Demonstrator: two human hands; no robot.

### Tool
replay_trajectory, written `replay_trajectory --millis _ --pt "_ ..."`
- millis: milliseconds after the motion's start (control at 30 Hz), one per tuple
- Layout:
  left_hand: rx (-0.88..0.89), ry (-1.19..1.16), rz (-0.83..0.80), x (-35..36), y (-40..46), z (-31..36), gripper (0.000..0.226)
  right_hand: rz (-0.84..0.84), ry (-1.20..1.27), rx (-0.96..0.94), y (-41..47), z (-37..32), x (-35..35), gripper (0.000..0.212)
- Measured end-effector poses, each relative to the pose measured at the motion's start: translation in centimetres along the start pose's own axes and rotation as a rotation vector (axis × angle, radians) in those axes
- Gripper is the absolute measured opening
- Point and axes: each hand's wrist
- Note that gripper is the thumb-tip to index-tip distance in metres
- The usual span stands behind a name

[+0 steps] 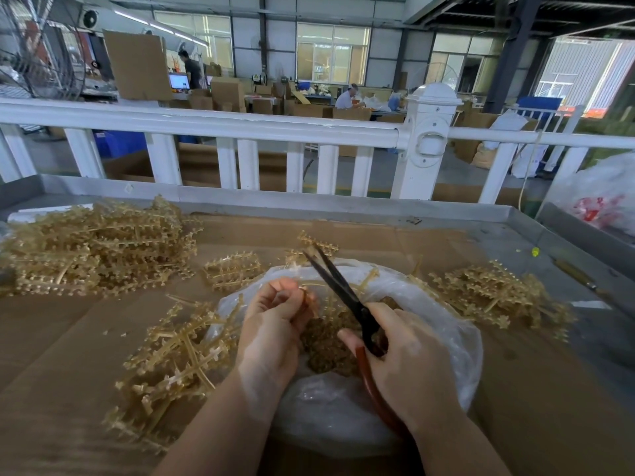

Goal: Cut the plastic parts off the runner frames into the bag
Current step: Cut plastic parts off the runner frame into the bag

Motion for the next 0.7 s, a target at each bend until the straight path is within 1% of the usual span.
replay_trajectory --millis 100,200,333,400,467,533,600,667,700 --pt "0.077 0.075 0.011 0.4 -0.3 0.4 0.022 0.064 0.098 0.041 0.1 0.1 0.0 0.035" --pt "0.188 0.186 -0.005 0.3 -0.3 1.1 0.017 0.138 0.118 0.052 0.2 0.2 -0.1 0.030" --pt "0.275 0.251 -0.032 0.5 0.0 2.4 0.022 0.150 0.143 0.063 0.1 0.3 0.0 0.029" --pt "0.281 0.335 -0.041 0.5 0.2 3.0 0.021 0.146 0.142 0.058 0.1 0.4 0.0 0.028" --pt "0.230 0.524 -0.104 0.3 0.2 3.6 0.014 0.111 0.125 0.080 0.1 0.4 0.1 0.029" --pt "0.152 0.796 -0.210 0.2 0.0 3.6 0.010 0.059 0.109 0.109 0.1 0.4 0.2 0.032" --pt "0.158 1.100 -0.291 0.3 0.0 3.0 0.020 0.032 0.100 0.118 0.0 0.4 0.3 0.032" --pt "0.242 1.386 -0.332 0.4 0.1 2.2 0.037 0.020 0.078 0.119 0.0 0.4 0.3 0.031" --pt "0.266 1.492 -0.347 0.4 0.2 1.7 0.044 0.008 0.064 0.124 0.0 0.4 0.3 0.031"
Point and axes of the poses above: each hand's wrist, its own y-axis towards the middle knuckle, its own x-axis out of the palm, z = x × y, and after that the axes turned 10 degrees about x, right-handed
